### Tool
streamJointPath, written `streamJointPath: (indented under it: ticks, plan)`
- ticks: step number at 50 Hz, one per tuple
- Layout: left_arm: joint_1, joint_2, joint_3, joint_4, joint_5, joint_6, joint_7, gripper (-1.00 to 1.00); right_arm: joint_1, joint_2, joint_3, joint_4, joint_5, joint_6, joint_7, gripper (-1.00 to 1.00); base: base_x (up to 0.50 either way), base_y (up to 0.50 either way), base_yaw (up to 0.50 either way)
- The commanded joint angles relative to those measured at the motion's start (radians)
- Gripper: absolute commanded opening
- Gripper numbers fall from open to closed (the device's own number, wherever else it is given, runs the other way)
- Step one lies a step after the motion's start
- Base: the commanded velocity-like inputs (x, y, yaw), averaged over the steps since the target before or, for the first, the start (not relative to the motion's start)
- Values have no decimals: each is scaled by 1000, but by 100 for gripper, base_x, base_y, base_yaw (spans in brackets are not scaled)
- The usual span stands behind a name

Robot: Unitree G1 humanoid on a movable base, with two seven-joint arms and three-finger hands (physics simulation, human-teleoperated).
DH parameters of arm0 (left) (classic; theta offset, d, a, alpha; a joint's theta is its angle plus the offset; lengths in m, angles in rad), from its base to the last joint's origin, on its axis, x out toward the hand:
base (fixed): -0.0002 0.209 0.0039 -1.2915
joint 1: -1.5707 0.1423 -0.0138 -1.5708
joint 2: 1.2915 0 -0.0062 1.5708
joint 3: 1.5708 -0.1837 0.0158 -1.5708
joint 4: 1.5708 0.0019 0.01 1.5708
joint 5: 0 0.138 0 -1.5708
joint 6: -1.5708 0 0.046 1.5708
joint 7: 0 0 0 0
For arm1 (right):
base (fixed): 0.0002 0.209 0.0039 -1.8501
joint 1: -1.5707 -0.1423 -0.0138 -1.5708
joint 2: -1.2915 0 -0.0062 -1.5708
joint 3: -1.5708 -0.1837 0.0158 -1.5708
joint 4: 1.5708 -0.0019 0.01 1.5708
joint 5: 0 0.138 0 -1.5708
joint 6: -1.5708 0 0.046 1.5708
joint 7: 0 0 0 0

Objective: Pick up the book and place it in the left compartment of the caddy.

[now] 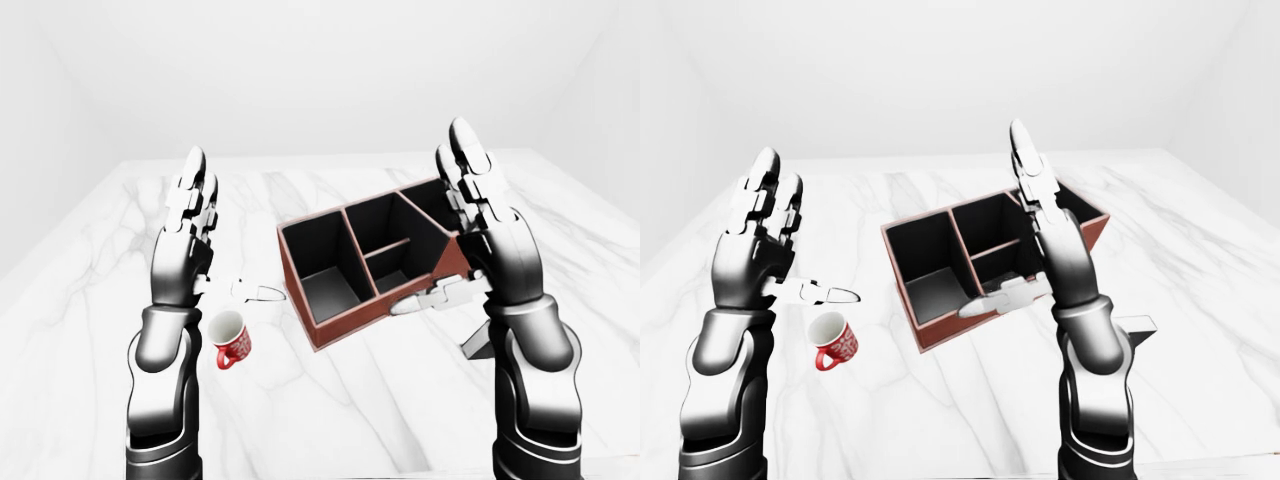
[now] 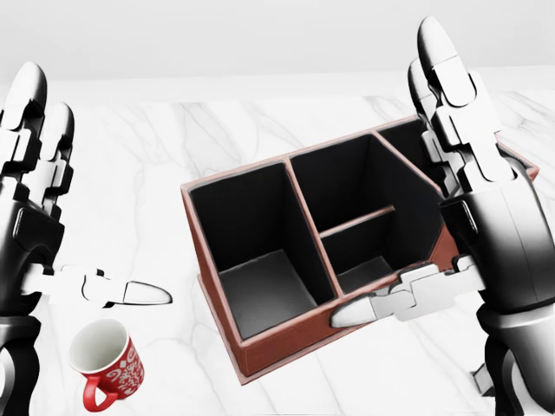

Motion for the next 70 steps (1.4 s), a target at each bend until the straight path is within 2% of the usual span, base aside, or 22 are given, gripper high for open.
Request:
streamJointPath:
  ticks: [1,8,10,13,25,36,41,52,58,63,70]
  plan:
    - [6,-2,-2,3,2,0,-2,100,6,-4,-5,-22,10,0,19,100,-12,0,-50]
    - [7,-2,2,4,-3,0,0,100,-3,-4,-13,-20,10,0,11,100,-12,1,-50]
    - [9,-2,3,4,-4,0,-1,100,-21,-6,-12,-6,-22,0,-30,100,-5,1,-48]
    - [9,-1,5,4,-6,0,1,100,-29,-6,-18,-3,9,0,-14,100,0,0,0]
    - [10,0,9,17,-12,0,1,100,-40,-22,-4,-5,-21,0,-3,100,0,0,0]
    - [5,7,20,37,-21,0,2,100,-58,-93,-69,14,-118,0,75,100,0,0,0]
    - [9,8,22,43,-24,0,4,100,-58,-88,-105,-5,-100,0,89,100,0,0,0]
    - [15,10,28,46,-27,0,4,100,-45,-100,-118,-32,-94,0,96,100,5,-1,0]
    - [16,11,31,45,-30,0,3,100,-22,-125,-149,-38,-111,0,141,100,0,0,0]
    - [16,12,32,47,-32,0,3,100,30,-163,-200,-39,-175,0,227,100,0,0,0]
    - [18,15,36,52,-32,0,-1,100,92,-176,-253,-11,-280,0,343,100,0,0,0]
